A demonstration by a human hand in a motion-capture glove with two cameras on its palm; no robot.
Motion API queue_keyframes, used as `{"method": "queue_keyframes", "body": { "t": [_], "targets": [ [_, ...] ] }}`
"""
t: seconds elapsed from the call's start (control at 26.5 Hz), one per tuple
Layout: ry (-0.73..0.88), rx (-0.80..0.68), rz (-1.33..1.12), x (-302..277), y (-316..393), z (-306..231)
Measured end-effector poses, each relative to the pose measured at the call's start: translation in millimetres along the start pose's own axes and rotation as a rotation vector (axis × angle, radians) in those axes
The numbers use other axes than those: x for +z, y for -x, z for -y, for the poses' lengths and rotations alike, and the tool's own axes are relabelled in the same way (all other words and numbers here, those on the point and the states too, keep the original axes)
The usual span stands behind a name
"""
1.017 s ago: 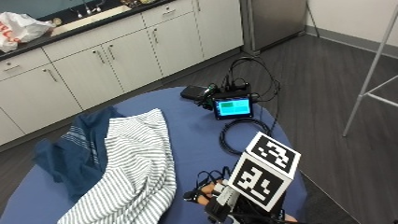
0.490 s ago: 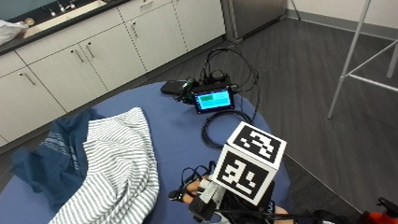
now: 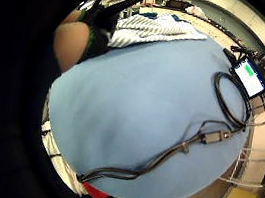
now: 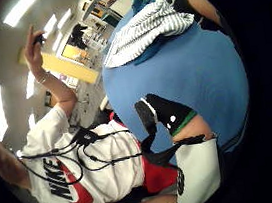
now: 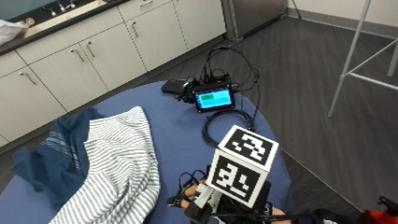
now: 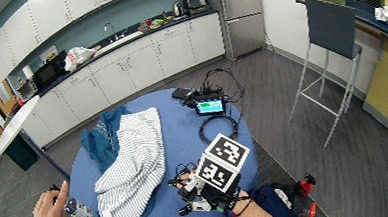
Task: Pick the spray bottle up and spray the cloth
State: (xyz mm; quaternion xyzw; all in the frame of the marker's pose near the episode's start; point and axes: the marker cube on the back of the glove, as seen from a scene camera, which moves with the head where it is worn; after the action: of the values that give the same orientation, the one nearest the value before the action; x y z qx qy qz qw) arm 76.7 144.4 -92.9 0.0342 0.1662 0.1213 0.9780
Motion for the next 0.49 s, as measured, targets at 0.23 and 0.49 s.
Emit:
{"method": "queue_keyframes", "body": {
  "t": [0.23,0.49],
  "targets": [
    [0.009,0.002,0.007,2.6,-0.2,0.9],
    [0.030,0.005,0.016,6.1,0.1,0.2]
  ]
}}
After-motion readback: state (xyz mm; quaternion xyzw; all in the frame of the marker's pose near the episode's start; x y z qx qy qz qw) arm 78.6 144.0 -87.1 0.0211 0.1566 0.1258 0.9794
